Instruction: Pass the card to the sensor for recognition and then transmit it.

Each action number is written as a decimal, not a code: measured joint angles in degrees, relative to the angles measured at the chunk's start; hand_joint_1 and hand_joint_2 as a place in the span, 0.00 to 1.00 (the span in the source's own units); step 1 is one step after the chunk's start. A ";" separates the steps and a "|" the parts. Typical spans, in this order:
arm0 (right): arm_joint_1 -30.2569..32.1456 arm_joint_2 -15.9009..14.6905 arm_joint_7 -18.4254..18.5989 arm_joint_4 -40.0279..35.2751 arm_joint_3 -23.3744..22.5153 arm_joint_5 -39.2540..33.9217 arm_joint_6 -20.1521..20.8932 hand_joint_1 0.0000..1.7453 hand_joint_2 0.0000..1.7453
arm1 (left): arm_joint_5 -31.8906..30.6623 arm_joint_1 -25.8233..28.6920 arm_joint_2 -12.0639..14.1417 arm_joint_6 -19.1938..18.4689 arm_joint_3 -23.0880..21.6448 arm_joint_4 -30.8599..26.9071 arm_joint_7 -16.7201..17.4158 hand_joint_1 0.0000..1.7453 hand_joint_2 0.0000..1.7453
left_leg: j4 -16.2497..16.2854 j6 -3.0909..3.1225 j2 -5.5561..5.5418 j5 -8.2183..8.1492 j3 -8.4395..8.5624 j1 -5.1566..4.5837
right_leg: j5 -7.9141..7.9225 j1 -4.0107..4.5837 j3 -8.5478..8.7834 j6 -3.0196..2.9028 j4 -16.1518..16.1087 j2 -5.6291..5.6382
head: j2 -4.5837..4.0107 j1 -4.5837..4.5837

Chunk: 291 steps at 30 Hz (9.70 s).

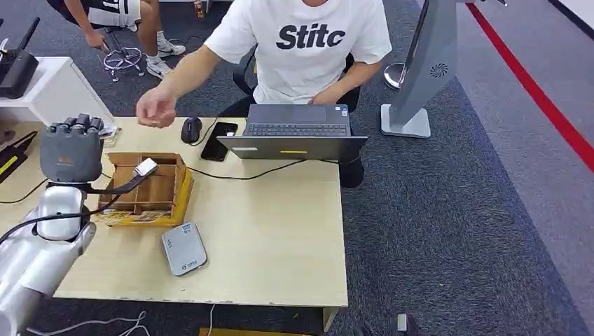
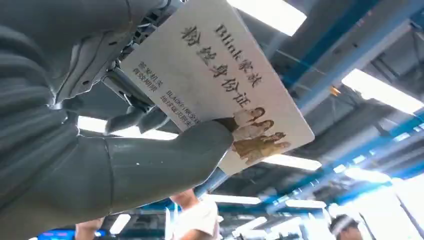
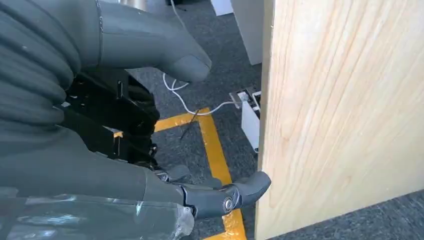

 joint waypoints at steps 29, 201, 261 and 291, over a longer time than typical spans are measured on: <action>2.57 0.00 -4.98 0.00 -4.20 -2.34 0.61 0.00 1.00 | -0.52 39.70 -22.65 0.96 30.81 -37.37 -39.81 1.00 1.00 | -0.01 0.19 0.14 -0.16 -0.25 -0.13 | -0.03 -0.11 -0.21 0.05 -0.10 0.09 | 0.00 -0.02; 0.54 1.86 -4.04 0.00 -9.79 8.72 1.46 0.00 1.00 | -0.61 20.69 -6.78 0.81 8.70 -7.83 0.28 0.00 1.00 | -0.01 0.00 0.03 0.33 -0.47 -0.04 | 0.37 -0.04 -0.51 0.04 -0.01 0.06 | 0.00 -0.09; 1.54 1.25 -4.50 0.00 -14.97 13.29 2.69 0.00 1.00 | -0.59 27.31 -18.77 0.81 26.10 -0.11 -19.19 0.00 1.00 | -0.01 0.05 0.00 0.32 -0.60 -0.04 | 0.40 -0.03 -0.57 0.09 -0.04 -0.02 | 0.00 -0.09; 1.40 1.23 -4.74 0.00 -15.96 13.53 2.84 0.00 1.00 | -0.59 26.91 -15.89 0.85 20.68 1.03 -16.86 0.00 1.00 | -0.01 0.05 0.00 0.32 -0.62 -0.03 | 0.39 -0.03 -0.59 0.09 -0.04 -0.02 | 0.00 -0.07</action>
